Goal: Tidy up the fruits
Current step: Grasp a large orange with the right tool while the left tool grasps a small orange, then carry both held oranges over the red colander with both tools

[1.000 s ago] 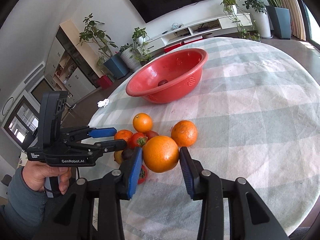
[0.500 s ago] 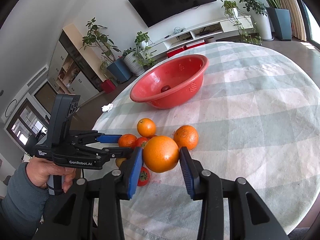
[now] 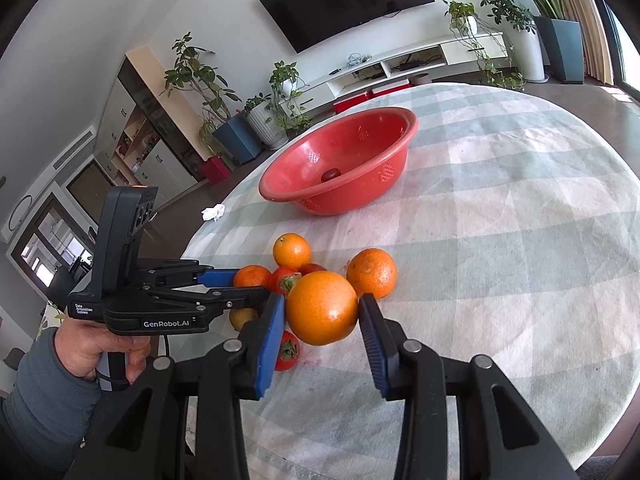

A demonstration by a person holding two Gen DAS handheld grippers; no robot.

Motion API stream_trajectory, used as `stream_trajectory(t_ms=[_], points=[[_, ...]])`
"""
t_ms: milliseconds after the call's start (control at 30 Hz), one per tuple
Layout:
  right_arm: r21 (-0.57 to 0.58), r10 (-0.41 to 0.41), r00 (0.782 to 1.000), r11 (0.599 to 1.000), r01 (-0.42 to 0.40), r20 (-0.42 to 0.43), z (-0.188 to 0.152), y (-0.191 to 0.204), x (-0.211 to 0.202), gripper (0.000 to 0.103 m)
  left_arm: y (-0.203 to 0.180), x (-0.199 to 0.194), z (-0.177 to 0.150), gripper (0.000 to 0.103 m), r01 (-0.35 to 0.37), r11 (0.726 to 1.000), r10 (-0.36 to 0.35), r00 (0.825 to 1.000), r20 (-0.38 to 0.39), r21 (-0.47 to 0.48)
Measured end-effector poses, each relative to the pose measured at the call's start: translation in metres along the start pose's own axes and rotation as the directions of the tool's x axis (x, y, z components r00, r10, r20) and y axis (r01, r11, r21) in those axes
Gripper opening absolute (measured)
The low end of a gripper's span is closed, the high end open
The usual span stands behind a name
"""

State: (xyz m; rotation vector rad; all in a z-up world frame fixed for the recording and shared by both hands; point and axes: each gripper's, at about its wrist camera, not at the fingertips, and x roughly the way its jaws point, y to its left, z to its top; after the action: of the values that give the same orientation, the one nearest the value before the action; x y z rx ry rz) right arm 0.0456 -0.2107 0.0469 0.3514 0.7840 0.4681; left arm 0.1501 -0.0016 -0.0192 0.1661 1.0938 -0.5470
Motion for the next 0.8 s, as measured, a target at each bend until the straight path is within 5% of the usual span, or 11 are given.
stream_trajectory(t_ms=[333, 800], points=[[0.016, -0.013, 1.0, 1.0, 0.013, 0.017, 0.0, -0.003, -0.001, 0.041, 0.009, -0.032, 0.0, 0.037, 0.02, 0.999, -0.016, 0.995, 0.1, -0.032], [0.047, -0.062, 0.995, 0.997, 0.059, 0.073, 0.009, -0.006, -0.016, 0.041, 0.018, -0.075, 0.043, 0.037, 0.031, 0.999, -0.024, 0.971, 0.24, -0.026]])
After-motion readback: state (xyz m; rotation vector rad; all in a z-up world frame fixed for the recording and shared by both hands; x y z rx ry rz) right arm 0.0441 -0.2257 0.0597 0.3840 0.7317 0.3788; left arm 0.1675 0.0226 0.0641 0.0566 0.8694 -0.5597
